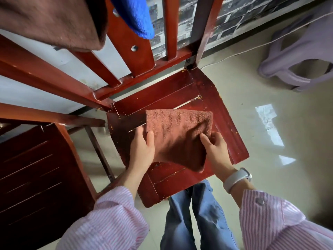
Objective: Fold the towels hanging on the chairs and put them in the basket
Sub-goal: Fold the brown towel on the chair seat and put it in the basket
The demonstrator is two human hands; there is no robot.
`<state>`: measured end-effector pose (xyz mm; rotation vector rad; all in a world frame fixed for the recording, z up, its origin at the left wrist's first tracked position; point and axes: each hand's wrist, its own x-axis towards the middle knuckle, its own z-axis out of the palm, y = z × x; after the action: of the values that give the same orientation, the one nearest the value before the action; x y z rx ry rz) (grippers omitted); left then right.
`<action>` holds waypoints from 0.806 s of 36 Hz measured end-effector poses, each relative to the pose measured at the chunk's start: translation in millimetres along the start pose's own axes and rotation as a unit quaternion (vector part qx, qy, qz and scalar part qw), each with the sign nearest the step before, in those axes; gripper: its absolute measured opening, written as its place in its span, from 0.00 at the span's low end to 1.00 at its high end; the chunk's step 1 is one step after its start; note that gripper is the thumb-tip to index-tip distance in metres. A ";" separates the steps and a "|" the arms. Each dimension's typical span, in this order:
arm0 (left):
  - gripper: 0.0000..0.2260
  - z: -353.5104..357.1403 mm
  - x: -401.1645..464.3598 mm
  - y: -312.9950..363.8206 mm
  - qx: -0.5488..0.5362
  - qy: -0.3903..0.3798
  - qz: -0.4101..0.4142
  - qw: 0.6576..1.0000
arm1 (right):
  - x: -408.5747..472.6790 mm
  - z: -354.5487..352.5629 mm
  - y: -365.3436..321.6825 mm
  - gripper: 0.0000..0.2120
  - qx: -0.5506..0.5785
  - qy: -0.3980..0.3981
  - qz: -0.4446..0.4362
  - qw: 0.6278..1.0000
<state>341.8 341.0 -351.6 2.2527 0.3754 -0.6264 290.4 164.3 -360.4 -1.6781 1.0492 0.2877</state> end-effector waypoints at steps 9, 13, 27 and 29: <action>0.17 -16.9 -98.9 74.8 0.006 0.042 0.098 0.994 | -71.1 -84.0 -34.6 0.13 -0.042 0.064 -0.087 0.993; 0.18 -15.2 -138.1 122.1 0.023 0.017 0.119 0.993 | -95.8 -141.0 -47.8 0.11 0.015 0.081 -0.084 0.993; 0.17 124.3 -254.2 332.9 0.060 -0.074 0.244 0.965 | -117.3 -417.1 -15.3 0.04 0.133 0.222 -0.097 0.961; 0.16 160.6 -274.1 362.3 0.059 -0.084 0.259 0.960 | -117.3 -463.2 -5.8 0.05 0.138 0.247 -0.098 0.954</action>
<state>221.6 -41.1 -83.8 2.2550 -0.3393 -0.5614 84.8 -180.7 -101.5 -1.6140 1.2057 -0.4151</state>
